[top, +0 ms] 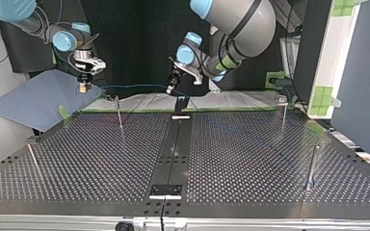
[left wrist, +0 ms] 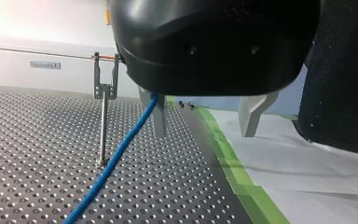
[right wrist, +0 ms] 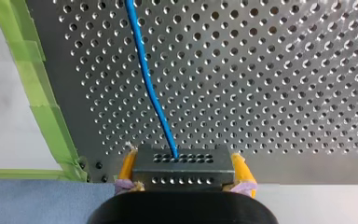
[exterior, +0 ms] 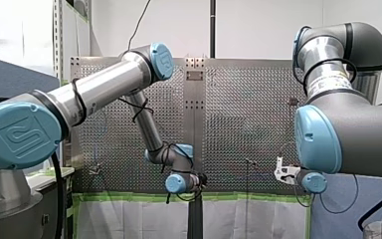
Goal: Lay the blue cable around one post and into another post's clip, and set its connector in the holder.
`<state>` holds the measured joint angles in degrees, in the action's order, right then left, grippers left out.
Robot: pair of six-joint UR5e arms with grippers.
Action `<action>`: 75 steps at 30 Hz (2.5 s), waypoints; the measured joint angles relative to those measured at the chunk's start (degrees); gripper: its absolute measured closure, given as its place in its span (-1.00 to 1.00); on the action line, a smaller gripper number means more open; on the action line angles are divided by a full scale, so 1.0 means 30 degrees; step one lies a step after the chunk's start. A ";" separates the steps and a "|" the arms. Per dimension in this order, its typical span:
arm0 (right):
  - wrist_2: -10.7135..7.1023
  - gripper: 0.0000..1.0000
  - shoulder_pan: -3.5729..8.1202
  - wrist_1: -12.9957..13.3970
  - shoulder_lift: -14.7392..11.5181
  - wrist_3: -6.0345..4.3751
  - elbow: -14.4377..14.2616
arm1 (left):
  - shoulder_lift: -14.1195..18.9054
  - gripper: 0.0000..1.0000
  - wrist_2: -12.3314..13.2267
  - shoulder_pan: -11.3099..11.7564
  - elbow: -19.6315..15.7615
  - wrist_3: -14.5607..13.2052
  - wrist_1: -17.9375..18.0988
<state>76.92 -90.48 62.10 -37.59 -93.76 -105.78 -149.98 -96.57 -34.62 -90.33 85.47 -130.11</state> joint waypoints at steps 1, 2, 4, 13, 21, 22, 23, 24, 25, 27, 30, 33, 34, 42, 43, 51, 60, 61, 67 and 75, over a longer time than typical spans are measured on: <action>-0.0020 1.00 -0.0009 -0.0003 0.0001 0.0015 0.0004 | 0.0000 -0.53 -0.0142 -0.0074 0.0000 -0.0007 0.0006; -0.0032 1.00 -0.0014 -0.0005 0.0003 0.0025 0.0006 | 0.0000 -0.53 -0.0343 -0.0167 0.0000 -0.0010 0.0016; -0.0049 1.00 -0.0022 -0.0010 0.0004 0.0037 0.0005 | 0.0001 -0.53 -0.0658 -0.0302 0.0001 0.0000 0.0036; -0.0085 1.00 -0.0045 0.0011 0.0004 0.0101 0.0005 | 0.0002 -0.58 -0.2261 -0.0951 0.0000 0.0048 0.0406; -0.0089 1.00 -0.0057 0.0042 0.0002 0.0106 -0.0001 | 0.0002 -0.58 -0.3580 -0.1232 0.0001 0.0100 0.0641; -0.0090 1.00 -0.0062 0.0044 0.0001 0.0107 0.0000 | 0.0002 -0.58 -0.3721 -0.1237 0.0001 0.0117 0.0644; -0.0089 1.00 -0.0063 0.0043 0.0002 0.0106 0.0005 | 0.0002 -0.58 -0.3914 -0.1237 0.0002 0.0161 0.0647; -0.0090 1.00 -0.0066 0.0045 0.0002 0.0106 0.0006 | 0.0002 -0.58 -0.4056 -0.1237 0.0002 0.0210 0.0645; -0.0089 1.00 -0.0073 0.0044 0.0001 0.0106 0.0003 | 0.0003 -0.58 -0.4190 -0.1238 0.0002 0.0263 0.0645; -0.0089 1.00 -0.0082 0.0033 0.0001 0.0106 0.0001 | 0.0003 -0.58 -0.4490 -0.1238 0.0002 0.0364 0.0648; -0.0090 1.00 -0.0092 0.0023 0.0002 0.0106 0.0004 | 0.0003 -0.58 -0.4975 -0.1239 0.0002 0.0472 0.0651; -0.0089 1.00 -0.0099 0.0017 0.0002 0.0106 0.0002 | 0.0002 -0.58 -0.5515 -0.1239 0.0005 0.0539 0.0671; -0.0090 1.00 -0.0103 0.0018 0.0003 0.0106 0.0000 | -0.0001 -0.58 -0.5665 -0.1241 0.0005 0.0549 0.0700; -0.0089 1.00 -0.0113 0.0019 0.0005 0.0107 -0.0001 | -0.0004 -0.62 -0.6183 -0.1292 0.0062 0.0521 0.1665; -0.0088 1.00 -0.0113 0.0018 0.0005 0.0106 0.0000 | -0.0009 -0.62 -0.6091 -0.1301 0.0071 0.0527 0.1798; -0.0088 1.00 -0.0141 -0.0011 0.0000 0.0106 0.0003 | -0.0022 -0.62 -0.5581 -0.1346 0.0097 0.0544 0.2943; -0.0090 1.00 -0.0171 -0.0014 0.0006 0.0106 -0.0001 | -0.0054 -0.62 -0.5456 -0.1367 0.0576 0.0608 0.2707; -0.0089 1.00 -0.0172 -0.0019 0.0005 0.0107 0.0000 | -0.0064 -0.62 -0.5453 -0.1372 0.0608 0.0622 0.2630; -0.0081 1.00 -0.0171 -0.0017 0.0006 0.0106 -0.0002 | -0.0266 -0.62 -0.5287 -0.1483 0.0663 0.0808 0.2204; -0.0068 1.00 -0.0174 -0.0038 0.0002 0.0106 -0.0002 | -0.0365 -0.62 -0.5080 -0.1715 0.0752 0.1238 0.1896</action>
<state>76.71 -91.01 61.99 -37.58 -93.44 -105.78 -151.07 -111.81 -39.77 -88.08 89.19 -124.43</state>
